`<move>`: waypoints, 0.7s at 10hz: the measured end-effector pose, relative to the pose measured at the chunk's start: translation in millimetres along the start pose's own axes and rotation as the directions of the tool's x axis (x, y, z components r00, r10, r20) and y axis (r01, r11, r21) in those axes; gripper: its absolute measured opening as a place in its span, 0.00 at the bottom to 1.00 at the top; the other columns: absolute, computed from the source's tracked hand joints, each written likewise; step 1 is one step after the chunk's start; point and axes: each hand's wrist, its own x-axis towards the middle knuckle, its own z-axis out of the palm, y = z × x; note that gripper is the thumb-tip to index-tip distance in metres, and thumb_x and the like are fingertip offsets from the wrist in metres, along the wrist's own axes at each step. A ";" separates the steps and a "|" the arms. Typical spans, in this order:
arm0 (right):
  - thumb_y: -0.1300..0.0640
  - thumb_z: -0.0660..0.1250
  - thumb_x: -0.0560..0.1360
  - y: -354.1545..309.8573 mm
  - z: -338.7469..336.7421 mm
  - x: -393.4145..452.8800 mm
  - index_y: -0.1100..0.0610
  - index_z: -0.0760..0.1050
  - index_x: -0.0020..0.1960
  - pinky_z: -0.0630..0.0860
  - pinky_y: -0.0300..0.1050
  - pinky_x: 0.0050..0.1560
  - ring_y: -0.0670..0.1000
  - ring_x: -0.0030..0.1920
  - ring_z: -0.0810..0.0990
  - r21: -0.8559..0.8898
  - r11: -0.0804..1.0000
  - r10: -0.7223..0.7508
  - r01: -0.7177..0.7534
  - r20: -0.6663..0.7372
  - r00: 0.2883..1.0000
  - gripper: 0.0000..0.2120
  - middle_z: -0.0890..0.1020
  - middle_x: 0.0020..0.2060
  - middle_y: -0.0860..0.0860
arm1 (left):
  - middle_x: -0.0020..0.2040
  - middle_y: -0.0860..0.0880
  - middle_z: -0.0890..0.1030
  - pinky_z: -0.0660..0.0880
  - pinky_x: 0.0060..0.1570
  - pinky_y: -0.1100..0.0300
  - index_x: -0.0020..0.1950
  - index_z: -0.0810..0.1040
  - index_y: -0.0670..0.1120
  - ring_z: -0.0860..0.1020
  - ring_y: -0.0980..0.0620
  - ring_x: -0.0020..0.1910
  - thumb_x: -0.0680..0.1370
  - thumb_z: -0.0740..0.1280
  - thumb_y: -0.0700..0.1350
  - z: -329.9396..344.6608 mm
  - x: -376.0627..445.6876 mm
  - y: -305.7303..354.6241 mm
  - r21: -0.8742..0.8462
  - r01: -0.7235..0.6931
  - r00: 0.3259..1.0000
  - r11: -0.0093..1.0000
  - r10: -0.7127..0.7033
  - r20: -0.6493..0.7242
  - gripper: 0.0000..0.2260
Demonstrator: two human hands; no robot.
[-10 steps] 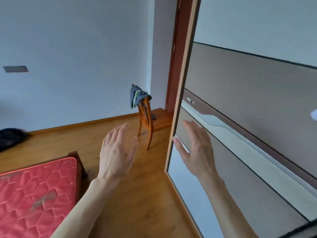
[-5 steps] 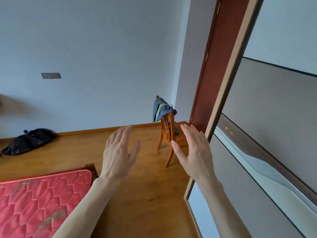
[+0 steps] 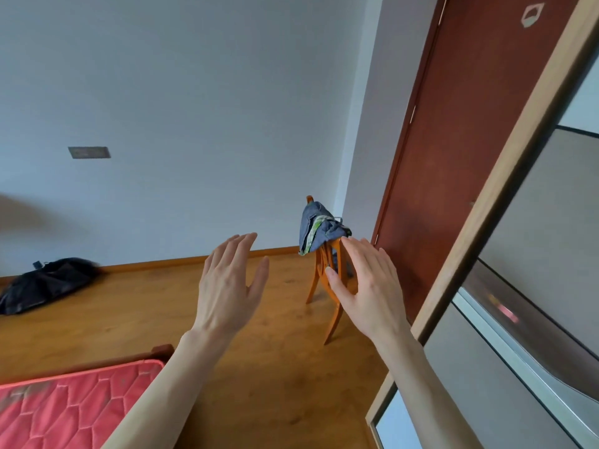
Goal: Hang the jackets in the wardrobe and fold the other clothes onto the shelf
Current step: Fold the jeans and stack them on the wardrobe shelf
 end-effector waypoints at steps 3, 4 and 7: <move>0.34 0.57 0.82 11.9 99.5 99.3 0.54 0.73 0.75 0.61 0.49 0.76 0.53 0.74 0.74 -0.072 0.996 0.059 -0.056 0.038 0.998 0.31 0.79 0.71 0.52 | 0.71 0.48 0.78 0.70 0.72 0.48 0.76 0.73 0.46 0.71 0.47 0.75 0.85 0.58 0.57 72.4 110.4 -94.4 0.029 -0.090 0.992 0.995 0.087 0.091 0.23; 0.34 0.55 0.82 17.7 128.9 126.2 0.54 0.73 0.75 0.62 0.50 0.76 0.53 0.74 0.74 -0.081 0.993 0.088 -0.085 0.041 0.995 0.32 0.79 0.71 0.53 | 0.71 0.48 0.78 0.71 0.72 0.48 0.75 0.74 0.46 0.72 0.47 0.74 0.85 0.58 0.57 95.4 138.7 -121.2 0.035 -0.113 0.988 0.993 0.109 0.107 0.23; 0.34 0.58 0.82 57.4 195.0 168.4 0.55 0.72 0.76 0.64 0.55 0.77 0.53 0.76 0.72 -0.098 0.983 0.167 -0.157 0.097 0.981 0.32 0.77 0.73 0.53 | 0.70 0.48 0.79 0.72 0.71 0.47 0.74 0.75 0.46 0.73 0.46 0.73 0.85 0.58 0.57 174.8 197.6 -166.9 0.013 -0.119 0.976 0.993 0.115 0.184 0.23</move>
